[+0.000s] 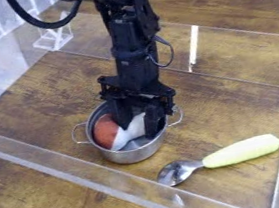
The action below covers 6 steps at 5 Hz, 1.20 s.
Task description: Remove the mushroom from the silver pot and put it on the table
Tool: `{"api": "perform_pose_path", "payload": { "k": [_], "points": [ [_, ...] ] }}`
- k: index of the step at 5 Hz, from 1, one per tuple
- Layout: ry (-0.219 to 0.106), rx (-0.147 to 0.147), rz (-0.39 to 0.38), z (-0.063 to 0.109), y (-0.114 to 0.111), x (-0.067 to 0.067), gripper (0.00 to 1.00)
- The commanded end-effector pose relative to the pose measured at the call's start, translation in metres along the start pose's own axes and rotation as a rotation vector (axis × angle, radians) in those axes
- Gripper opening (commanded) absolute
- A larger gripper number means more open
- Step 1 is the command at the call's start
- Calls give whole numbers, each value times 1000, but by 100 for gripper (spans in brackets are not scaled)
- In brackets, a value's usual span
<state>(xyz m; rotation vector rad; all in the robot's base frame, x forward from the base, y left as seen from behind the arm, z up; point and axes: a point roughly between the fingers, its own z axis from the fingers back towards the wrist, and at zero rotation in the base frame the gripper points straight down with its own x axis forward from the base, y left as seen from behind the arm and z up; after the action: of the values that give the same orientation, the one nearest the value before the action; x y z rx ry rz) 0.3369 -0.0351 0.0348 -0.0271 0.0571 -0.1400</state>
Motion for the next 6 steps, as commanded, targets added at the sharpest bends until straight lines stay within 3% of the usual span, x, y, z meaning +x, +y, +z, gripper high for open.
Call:
{"api": "perform_pose_path", "payload": {
  "k": [1, 2, 3, 4, 5, 6],
  "points": [
    [-40, -1, -18, 4, -2, 8, 0],
    [-46, -4, -18, 3, -2, 10, 0],
    [-58, -9, -27, 2, -2, 12, 100],
    [-69, -15, -32, 2, -1, 14, 100],
    [-71, -13, -32, 3, 0, 14, 0],
    [-80, -5, -24, 15, 2, 14, 0]
  ]
}}
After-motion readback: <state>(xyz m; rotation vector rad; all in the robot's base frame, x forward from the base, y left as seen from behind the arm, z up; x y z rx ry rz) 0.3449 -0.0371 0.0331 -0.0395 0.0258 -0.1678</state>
